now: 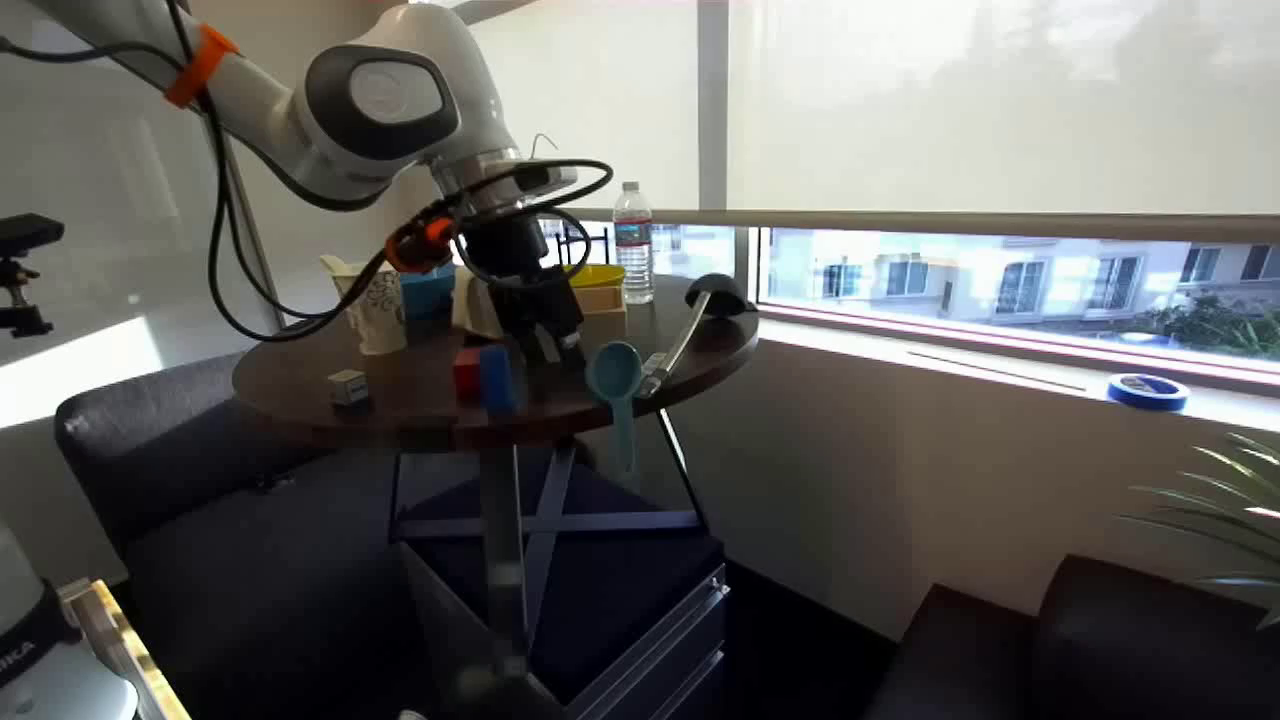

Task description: Remove the spoon from the cup, then put the fork on the cup

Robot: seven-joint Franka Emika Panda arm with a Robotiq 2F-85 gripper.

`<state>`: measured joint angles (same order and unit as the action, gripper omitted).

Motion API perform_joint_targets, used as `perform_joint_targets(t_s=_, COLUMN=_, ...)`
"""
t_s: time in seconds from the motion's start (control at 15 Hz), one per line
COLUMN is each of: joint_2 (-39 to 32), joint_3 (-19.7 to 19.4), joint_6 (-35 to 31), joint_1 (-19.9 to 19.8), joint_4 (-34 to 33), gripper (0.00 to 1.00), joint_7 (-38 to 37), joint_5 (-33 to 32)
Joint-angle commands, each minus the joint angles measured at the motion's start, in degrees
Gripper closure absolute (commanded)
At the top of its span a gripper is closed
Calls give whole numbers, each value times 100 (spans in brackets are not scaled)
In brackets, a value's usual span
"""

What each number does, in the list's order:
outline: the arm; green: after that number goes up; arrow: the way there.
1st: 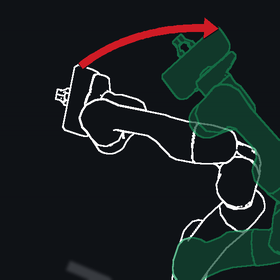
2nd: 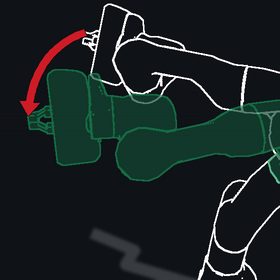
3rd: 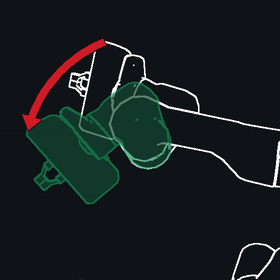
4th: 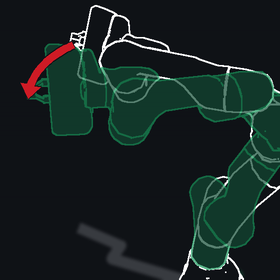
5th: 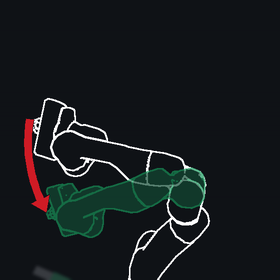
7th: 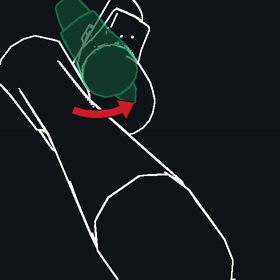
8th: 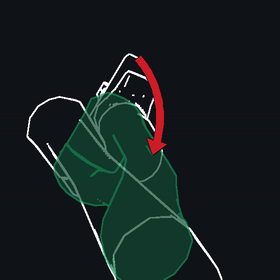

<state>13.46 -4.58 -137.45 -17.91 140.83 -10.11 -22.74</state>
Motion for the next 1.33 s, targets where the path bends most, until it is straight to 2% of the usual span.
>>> perform_joint_targets(t_s=0.0, joint_2=3, joint_3=-121, joint_6=25, joint_1=123, joint_4=-12, gripper=0, joint_7=-18, joint_5=-31)
perform_joint_targets(t_s=0.53, joint_2=3, joint_3=-121, joint_6=25, joint_1=123, joint_4=-12, gripper=0, joint_7=-18, joint_5=-31)
perform_joint_targets(t_s=0.87, joint_2=726, joint_3=-62, joint_6=263, joint_1=336, joint_4=50, gripper=0, joint_7=565, joint_5=-47)
perform_joint_targets(t_s=1.13, joint_2=1472, joint_3=-34, joint_6=495, joint_1=822, joint_4=124, gripper=0, joint_7=1086, joint_5=536)
perform_joint_targets(t_s=1.27, joint_2=1779, joint_3=-22, joint_6=580, joint_1=1188, joint_4=164, gripper=0, joint_7=1395, joint_5=924)
